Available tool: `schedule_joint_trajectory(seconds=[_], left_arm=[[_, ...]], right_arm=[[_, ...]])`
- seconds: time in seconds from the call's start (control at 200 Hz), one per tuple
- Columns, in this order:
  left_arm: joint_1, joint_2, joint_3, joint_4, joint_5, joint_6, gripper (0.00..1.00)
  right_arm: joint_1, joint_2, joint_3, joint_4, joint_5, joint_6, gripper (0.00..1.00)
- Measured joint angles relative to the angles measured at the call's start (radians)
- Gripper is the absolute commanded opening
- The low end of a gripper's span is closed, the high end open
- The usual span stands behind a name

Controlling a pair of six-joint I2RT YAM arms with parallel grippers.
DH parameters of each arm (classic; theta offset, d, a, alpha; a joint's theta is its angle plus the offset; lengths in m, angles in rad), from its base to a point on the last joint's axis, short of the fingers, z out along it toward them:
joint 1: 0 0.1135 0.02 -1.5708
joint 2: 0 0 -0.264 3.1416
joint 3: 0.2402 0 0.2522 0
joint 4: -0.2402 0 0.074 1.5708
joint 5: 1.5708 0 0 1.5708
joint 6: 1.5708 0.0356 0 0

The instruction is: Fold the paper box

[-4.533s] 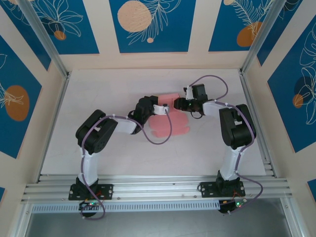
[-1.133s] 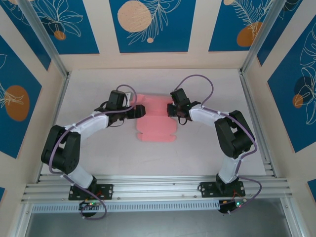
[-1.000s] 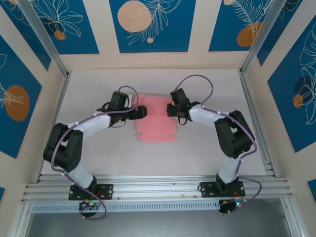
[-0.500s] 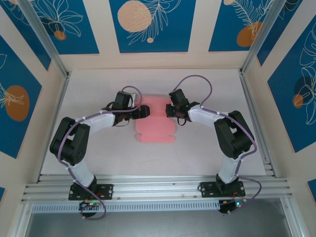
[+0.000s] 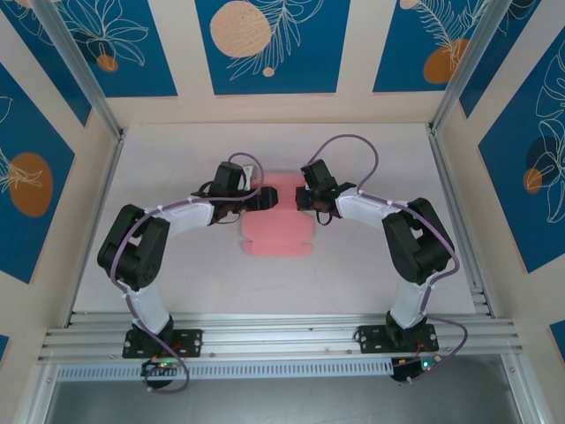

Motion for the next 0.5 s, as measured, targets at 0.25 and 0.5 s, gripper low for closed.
schedule_joint_trajectory(seconds=[0.25, 0.5], left_arm=[[0.000, -0.068, -0.020, -0.028, -0.002, 0.033, 0.85], [0.034, -0.327, -0.071, -0.096, -0.029, 0.101, 0.89]], right_arm=[[0.000, 0.000, 0.003, 0.000, 0.000, 0.000, 0.17], [0.000, 0.000, 0.006, 0.003, 0.000, 0.003, 0.16]])
